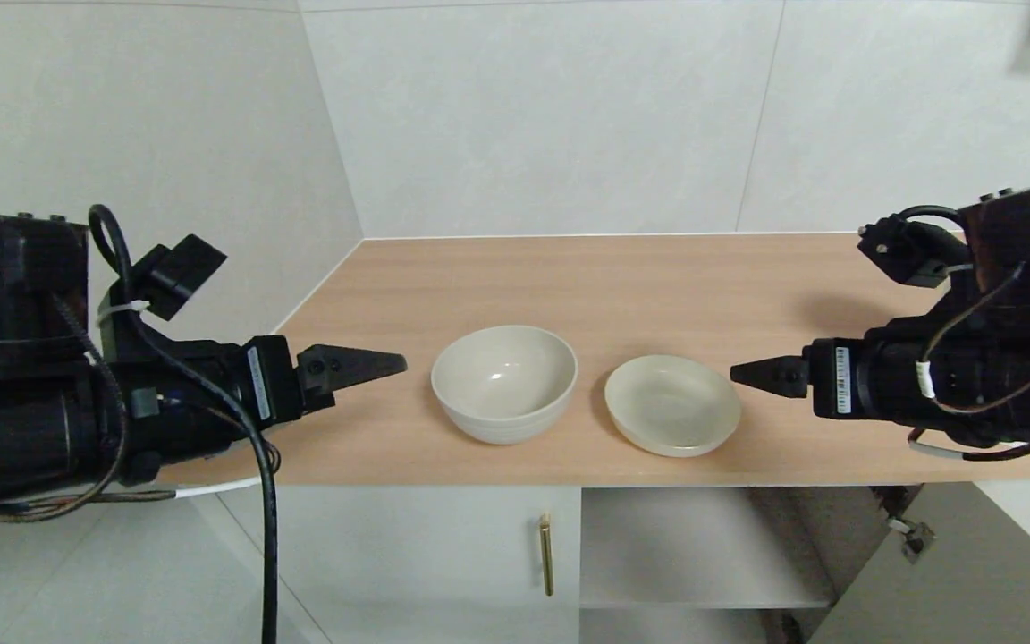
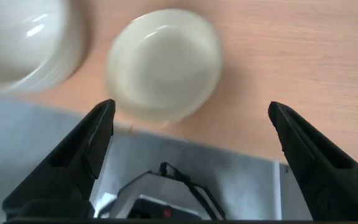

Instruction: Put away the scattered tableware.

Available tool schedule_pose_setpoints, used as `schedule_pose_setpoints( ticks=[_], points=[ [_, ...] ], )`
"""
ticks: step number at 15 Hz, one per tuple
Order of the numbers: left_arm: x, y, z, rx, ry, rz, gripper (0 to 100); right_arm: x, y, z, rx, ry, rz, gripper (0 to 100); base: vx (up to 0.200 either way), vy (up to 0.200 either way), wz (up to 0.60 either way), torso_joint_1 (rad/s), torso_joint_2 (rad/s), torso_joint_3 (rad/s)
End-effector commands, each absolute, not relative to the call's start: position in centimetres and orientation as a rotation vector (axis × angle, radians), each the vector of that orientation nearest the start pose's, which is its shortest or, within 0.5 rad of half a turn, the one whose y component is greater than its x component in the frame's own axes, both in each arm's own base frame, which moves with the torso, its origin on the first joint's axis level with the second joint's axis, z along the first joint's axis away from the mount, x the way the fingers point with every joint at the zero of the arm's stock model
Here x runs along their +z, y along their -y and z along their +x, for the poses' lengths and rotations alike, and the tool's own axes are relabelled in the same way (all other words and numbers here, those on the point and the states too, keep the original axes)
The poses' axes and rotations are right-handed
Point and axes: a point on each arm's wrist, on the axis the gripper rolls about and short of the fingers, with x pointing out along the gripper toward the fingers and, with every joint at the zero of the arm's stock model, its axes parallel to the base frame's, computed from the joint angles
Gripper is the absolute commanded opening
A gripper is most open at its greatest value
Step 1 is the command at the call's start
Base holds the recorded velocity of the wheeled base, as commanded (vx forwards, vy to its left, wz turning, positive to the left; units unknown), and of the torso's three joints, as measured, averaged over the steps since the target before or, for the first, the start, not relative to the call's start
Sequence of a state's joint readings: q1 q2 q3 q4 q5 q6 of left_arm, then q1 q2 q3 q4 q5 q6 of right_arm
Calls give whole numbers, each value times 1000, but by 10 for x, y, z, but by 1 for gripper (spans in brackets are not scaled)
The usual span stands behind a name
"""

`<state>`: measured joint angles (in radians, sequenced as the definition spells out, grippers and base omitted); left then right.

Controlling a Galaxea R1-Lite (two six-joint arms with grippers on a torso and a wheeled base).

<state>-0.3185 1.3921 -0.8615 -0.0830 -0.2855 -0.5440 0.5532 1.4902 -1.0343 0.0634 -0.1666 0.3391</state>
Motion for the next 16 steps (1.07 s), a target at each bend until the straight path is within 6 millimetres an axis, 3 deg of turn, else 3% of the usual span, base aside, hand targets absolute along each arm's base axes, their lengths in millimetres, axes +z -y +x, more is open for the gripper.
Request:
schedule_pose_setpoints(
  ticks=[1, 9, 16],
  points=[
    [229, 83, 231, -416, -671, -565, 100, 219, -143, 246, 214, -606, 145, 100, 0, 0, 0, 0, 0, 0],
    [200, 110, 268, -258, -740, -603, 100, 200, -143, 266, 169, -623, 156, 100, 0, 0, 0, 0, 0, 0],
    [174, 127, 291, -211, -756, -657, 100, 196, -145, 269, 166, -635, 150, 100, 0, 0, 0, 0, 0, 0]
  ],
)
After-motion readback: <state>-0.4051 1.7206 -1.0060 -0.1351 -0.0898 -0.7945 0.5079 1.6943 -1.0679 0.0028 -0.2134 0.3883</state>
